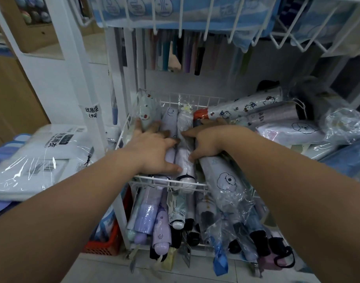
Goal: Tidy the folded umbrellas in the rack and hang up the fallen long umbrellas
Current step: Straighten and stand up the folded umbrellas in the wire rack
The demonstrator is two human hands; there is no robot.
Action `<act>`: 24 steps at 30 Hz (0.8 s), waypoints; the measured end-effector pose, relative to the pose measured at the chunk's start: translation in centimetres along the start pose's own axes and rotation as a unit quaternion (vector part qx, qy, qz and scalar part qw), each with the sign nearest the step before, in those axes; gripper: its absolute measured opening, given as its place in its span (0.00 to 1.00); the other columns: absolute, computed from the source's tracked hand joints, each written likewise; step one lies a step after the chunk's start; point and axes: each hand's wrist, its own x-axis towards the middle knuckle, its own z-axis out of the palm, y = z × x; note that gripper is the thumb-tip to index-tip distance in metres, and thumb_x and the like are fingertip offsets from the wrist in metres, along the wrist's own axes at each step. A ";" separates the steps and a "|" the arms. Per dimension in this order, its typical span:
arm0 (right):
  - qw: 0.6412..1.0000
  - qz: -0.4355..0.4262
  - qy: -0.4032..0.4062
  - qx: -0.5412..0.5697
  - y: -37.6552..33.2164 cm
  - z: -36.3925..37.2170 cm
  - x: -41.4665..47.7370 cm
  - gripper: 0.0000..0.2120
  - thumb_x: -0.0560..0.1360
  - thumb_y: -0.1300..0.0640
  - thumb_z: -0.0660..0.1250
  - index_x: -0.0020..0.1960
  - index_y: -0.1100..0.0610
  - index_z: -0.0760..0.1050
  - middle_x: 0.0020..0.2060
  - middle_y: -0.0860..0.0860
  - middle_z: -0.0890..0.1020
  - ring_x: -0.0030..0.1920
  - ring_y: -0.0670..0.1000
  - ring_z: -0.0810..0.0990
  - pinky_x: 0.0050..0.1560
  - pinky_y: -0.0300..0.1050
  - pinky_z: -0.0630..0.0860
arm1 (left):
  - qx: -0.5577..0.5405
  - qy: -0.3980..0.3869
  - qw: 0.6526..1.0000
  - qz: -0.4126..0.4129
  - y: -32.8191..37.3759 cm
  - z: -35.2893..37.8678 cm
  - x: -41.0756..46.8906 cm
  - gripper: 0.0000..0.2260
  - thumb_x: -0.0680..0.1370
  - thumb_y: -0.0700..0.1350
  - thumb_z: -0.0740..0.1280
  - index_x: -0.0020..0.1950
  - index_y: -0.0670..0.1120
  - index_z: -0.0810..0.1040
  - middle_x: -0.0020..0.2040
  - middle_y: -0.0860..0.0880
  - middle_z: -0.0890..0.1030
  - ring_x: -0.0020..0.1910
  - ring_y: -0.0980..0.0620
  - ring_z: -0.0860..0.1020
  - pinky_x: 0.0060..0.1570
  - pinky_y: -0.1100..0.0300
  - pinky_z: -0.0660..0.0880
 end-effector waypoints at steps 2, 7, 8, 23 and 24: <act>1.000 0.000 0.021 0.003 0.1 0.1 0.1 0.34 0.76 0.37 0.65 0.78 0.43 0.59 0.76 0.49 0.67 0.74 0.58 0.66 0.72 0.58 0.60 | -0.038 0.002 0.999 0.005 1.2 -0.1 0.6 0.36 0.75 0.70 0.60 0.80 0.60 0.57 0.81 0.52 0.59 0.81 0.46 0.50 0.72 0.28 0.38; 0.999 0.023 0.020 -0.043 0.0 0.2 0.2 0.20 0.82 0.47 0.56 0.74 0.44 0.66 0.73 0.51 0.71 0.73 0.59 0.66 0.74 0.65 0.57 | -0.091 -0.041 0.995 -0.002 2.4 0.5 1.7 0.34 0.81 0.60 0.59 0.82 0.57 0.47 0.83 0.49 0.48 0.82 0.48 0.47 0.75 0.32 0.45; 0.998 0.018 0.004 -0.053 -0.1 0.2 0.0 0.20 0.83 0.50 0.55 0.75 0.46 0.65 0.74 0.53 0.69 0.74 0.59 0.66 0.74 0.64 0.56 | -0.106 -0.050 0.993 -0.002 2.4 0.6 1.6 0.33 0.81 0.59 0.59 0.82 0.57 0.47 0.83 0.49 0.49 0.82 0.48 0.46 0.75 0.33 0.46; 0.987 -0.009 0.162 0.020 -0.2 0.1 -2.4 0.12 0.75 0.59 0.62 0.55 0.49 0.80 0.51 0.53 0.80 0.48 0.57 0.79 0.52 0.51 0.79 | -0.207 -0.071 0.976 -0.002 2.4 -1.3 0.0 0.22 0.82 0.48 0.60 0.77 0.57 0.67 0.78 0.50 0.66 0.76 0.47 0.65 0.74 0.52 0.63; 0.981 -0.008 0.192 0.031 0.2 -0.1 -3.2 0.11 0.74 0.58 0.63 0.53 0.48 0.79 0.50 0.52 0.80 0.49 0.57 0.79 0.52 0.52 0.79 | -0.220 -0.050 0.974 -0.012 2.5 -1.4 -0.1 0.21 0.82 0.48 0.60 0.76 0.57 0.69 0.77 0.50 0.69 0.74 0.47 0.68 0.72 0.53 0.66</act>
